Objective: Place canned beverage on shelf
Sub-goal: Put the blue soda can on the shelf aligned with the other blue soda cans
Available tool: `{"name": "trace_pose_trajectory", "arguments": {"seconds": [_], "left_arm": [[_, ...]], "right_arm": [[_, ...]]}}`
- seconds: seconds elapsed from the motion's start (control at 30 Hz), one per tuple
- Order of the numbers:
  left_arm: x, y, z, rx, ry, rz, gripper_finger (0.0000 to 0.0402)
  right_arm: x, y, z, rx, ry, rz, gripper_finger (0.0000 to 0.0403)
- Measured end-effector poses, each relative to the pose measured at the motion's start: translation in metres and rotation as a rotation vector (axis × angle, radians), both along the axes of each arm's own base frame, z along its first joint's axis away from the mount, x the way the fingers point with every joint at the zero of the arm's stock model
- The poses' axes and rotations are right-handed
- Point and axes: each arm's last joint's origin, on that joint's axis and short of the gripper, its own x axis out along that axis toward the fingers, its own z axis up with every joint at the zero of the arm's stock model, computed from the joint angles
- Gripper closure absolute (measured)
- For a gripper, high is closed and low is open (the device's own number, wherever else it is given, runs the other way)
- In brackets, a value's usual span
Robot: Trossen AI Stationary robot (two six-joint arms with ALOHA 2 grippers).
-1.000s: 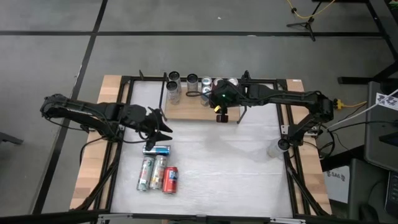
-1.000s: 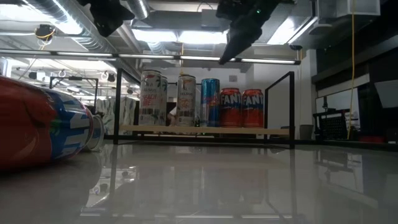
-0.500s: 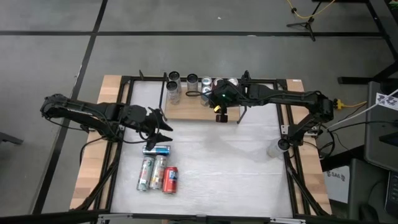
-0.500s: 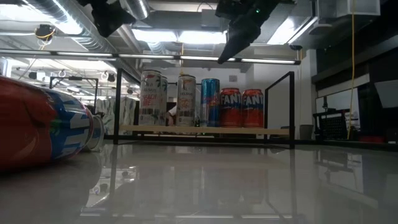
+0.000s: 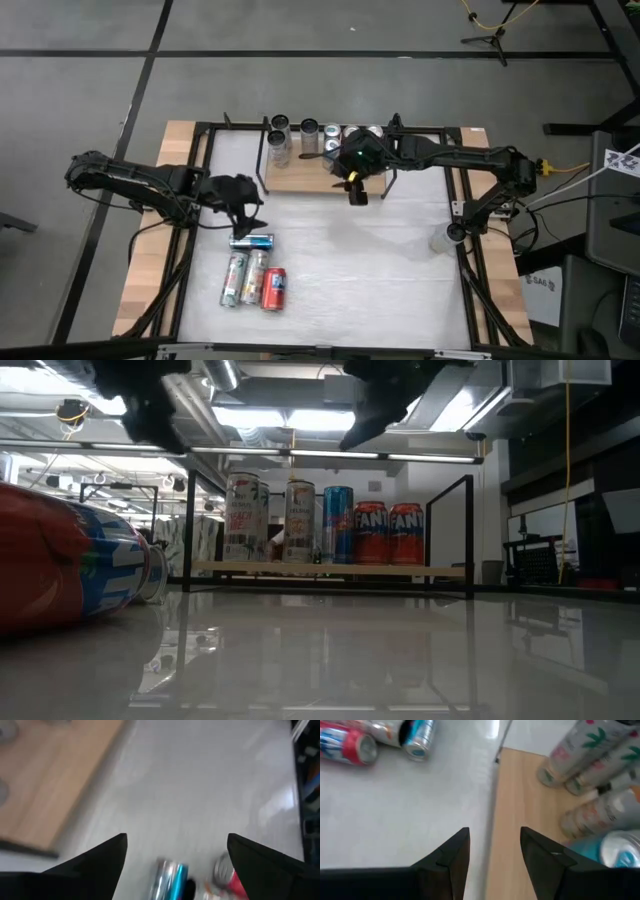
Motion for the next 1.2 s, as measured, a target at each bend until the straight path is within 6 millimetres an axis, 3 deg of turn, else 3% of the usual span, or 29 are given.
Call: {"name": "trace_pose_trajectory", "arguments": {"seconds": [0.33,0.6,0.9,1.2], "left_arm": [[-0.014,-0.004,-0.012,-0.020,0.187,-0.029,0.0063],[-0.017,-0.016,-0.012,0.003,0.189,-0.087,0.0063],[-0.019,-0.023,-0.012,0.001,0.178,-0.019,0.0063],[-0.008,-0.033,-0.027,0.044,0.282,-0.052,0.0063]], "right_arm": [[0.001,0.001,0.001,0.019,-0.014,0.021,0.0233],[0.001,0.001,0.001,0.019,-0.014,0.021,0.0233],[0.001,0.001,0.001,0.019,-0.013,0.021,0.0233],[0.001,0.001,0.001,0.019,-0.013,0.021,0.0233]]}}
